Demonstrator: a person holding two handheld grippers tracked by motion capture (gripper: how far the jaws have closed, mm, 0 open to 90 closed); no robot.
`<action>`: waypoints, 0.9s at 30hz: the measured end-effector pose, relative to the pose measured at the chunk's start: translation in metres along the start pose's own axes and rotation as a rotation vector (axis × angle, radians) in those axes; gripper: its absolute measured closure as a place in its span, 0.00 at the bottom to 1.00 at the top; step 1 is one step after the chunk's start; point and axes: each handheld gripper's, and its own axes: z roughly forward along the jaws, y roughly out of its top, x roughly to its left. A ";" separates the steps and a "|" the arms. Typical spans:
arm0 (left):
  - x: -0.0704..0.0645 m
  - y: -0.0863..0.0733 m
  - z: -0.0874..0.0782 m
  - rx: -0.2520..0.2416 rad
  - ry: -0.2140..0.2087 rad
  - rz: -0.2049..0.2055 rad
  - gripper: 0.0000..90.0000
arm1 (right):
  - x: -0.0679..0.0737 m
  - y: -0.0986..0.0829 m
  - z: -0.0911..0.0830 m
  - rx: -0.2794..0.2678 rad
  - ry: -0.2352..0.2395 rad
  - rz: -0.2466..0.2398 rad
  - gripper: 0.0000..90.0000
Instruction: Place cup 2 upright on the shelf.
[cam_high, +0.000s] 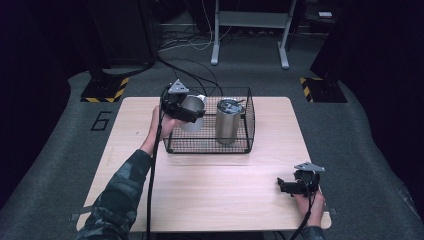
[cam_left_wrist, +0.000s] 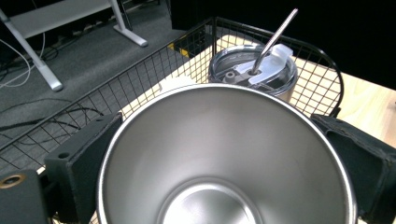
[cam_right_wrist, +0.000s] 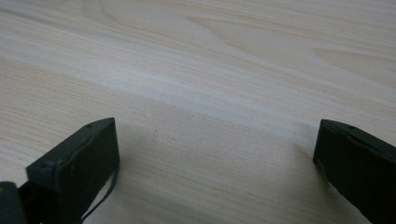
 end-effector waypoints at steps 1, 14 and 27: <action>0.001 -0.001 0.003 -0.002 0.001 -0.005 0.07 | 0.000 0.000 0.000 0.000 0.000 0.000 0.00; 0.011 -0.009 0.026 0.041 0.026 -0.021 0.07 | 0.000 0.000 0.000 0.000 0.001 0.000 0.00; 0.015 -0.017 0.047 0.090 0.022 -0.028 0.07 | 0.000 0.000 0.000 0.001 0.000 -0.002 0.00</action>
